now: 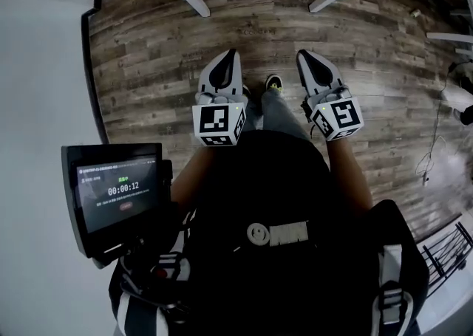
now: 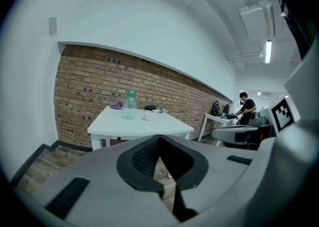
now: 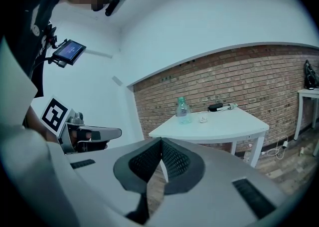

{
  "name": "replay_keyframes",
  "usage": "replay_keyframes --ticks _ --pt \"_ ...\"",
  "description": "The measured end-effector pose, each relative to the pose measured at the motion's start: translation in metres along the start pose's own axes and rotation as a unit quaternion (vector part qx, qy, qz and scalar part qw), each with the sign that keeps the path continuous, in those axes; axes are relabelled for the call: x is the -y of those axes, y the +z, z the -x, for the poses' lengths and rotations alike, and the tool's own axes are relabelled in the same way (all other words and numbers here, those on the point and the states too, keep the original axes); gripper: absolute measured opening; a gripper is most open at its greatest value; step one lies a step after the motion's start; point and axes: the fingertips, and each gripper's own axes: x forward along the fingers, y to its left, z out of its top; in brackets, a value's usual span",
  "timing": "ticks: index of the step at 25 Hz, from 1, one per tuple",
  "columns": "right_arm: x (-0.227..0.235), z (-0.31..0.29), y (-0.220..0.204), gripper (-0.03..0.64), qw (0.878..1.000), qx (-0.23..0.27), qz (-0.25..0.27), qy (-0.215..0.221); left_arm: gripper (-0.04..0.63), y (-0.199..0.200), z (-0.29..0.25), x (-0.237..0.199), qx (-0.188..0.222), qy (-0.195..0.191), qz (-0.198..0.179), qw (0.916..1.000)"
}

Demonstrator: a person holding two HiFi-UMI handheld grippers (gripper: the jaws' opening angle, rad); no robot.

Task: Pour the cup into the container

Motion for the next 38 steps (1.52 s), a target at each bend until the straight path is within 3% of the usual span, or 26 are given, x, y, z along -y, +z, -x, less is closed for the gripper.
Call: replay_keyframes --ticks 6,11,19,32,38 --pt "0.010 -0.007 -0.005 0.005 1.000 0.005 0.000 -0.014 -0.003 0.005 -0.011 0.003 0.009 -0.009 -0.014 0.9998" --pt "0.072 -0.058 0.025 0.005 0.999 0.000 -0.019 0.035 -0.003 0.045 -0.095 0.002 0.003 0.006 -0.023 0.9997" --pt "0.133 -0.092 0.053 0.005 0.996 0.015 -0.039 0.078 -0.003 0.068 -0.158 0.009 -0.006 0.034 -0.038 0.9987" --pt "0.181 -0.125 0.070 0.005 0.997 0.035 -0.049 0.041 -0.003 0.094 -0.211 0.005 -0.017 0.014 -0.069 0.9974" --pt "0.192 -0.187 0.079 0.005 0.999 0.023 -0.038 0.017 -0.003 0.103 -0.259 -0.046 -0.011 -0.010 -0.055 0.9984"
